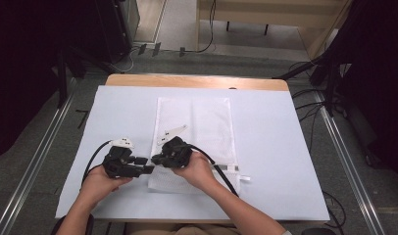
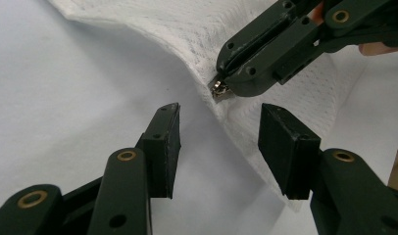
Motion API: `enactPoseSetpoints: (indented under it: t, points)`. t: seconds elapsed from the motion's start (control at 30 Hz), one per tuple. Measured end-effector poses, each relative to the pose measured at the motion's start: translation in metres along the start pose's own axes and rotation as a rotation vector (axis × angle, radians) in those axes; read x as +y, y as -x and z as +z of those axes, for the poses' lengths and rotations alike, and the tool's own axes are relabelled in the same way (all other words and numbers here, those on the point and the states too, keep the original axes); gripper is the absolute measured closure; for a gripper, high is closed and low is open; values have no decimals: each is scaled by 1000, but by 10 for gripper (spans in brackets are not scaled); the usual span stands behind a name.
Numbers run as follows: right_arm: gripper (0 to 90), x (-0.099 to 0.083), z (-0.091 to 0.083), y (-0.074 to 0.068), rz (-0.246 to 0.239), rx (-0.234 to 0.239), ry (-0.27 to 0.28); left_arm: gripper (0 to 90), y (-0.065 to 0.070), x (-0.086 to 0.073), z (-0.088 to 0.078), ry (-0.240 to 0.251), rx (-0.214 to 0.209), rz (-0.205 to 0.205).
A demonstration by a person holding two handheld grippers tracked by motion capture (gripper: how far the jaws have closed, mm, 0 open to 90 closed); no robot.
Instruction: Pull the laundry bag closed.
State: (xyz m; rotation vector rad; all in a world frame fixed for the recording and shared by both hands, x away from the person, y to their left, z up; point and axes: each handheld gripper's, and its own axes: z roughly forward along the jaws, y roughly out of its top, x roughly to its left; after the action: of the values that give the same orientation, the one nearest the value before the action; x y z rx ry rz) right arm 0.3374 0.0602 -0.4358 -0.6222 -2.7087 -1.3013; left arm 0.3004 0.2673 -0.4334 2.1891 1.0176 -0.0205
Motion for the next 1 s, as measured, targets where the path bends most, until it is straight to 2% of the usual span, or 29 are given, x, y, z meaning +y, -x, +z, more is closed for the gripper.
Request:
enactPoseSetpoints:
  t: [0.27,0.3,0.53,0.73,0.8,0.87,1.0]
  points:
    - [883,2,-5,-1,7,6,12,559,-2,5,8,-31,-2,-11]
    - [883,2,-6,-1,9,14,14,574,-2,6,9,-33,-17,-23]
    - [883,4,-8,-1,11,24,22,618,-2,9,13,-44,-30,-9]
    - [883,5,-9,-2,4,39,23,716,-2,10,13,-41,-48,-17]
    - [883,4,-9,-2,2,42,21,763,-2,11,12,-41,-44,-18]
    - [883,4,-8,-2,-2,43,17,848,-2,11,12,-48,-55,-25]
    - [883,3,-8,-1,5,46,13,866,-2,11,13,-56,-55,-21]
